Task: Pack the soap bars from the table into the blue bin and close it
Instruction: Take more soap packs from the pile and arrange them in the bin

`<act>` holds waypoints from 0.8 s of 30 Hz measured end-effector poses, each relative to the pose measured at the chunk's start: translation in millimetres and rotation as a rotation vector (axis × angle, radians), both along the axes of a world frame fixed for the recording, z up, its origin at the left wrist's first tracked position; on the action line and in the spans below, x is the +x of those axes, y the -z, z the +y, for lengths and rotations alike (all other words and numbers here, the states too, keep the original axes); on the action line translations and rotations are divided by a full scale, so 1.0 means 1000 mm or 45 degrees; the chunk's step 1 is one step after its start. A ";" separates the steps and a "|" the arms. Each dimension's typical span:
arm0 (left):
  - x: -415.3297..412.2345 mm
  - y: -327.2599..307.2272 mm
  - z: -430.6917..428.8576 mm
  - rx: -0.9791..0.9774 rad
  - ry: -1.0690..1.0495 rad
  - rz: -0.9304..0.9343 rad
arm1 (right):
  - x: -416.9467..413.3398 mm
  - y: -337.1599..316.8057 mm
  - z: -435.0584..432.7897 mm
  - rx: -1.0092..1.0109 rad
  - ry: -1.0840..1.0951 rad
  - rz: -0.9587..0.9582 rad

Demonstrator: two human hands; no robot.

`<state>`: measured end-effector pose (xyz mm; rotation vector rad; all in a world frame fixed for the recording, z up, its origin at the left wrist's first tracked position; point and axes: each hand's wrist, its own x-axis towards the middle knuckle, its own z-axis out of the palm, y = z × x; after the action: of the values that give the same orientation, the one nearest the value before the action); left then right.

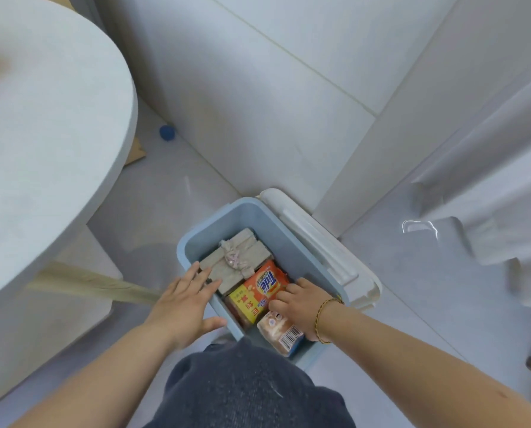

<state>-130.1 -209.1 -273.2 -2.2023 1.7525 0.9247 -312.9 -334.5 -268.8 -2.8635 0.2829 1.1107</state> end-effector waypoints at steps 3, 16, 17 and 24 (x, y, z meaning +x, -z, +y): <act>-0.002 0.001 0.000 -0.015 -0.007 -0.009 | 0.008 0.015 0.006 -0.008 0.017 0.057; -0.001 0.003 0.003 -0.010 0.003 -0.019 | 0.019 0.052 0.019 0.257 0.451 0.173; -0.001 0.003 0.003 -0.013 0.001 -0.019 | 0.017 0.051 0.018 0.330 0.545 0.150; -0.001 0.004 0.001 -0.005 0.002 -0.014 | 0.015 0.035 -0.010 0.689 1.893 -0.529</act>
<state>-131.1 -207.8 -276.9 -2.2040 1.7524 0.9082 -298.0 -344.2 -303.8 -1.5322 1.4176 0.1870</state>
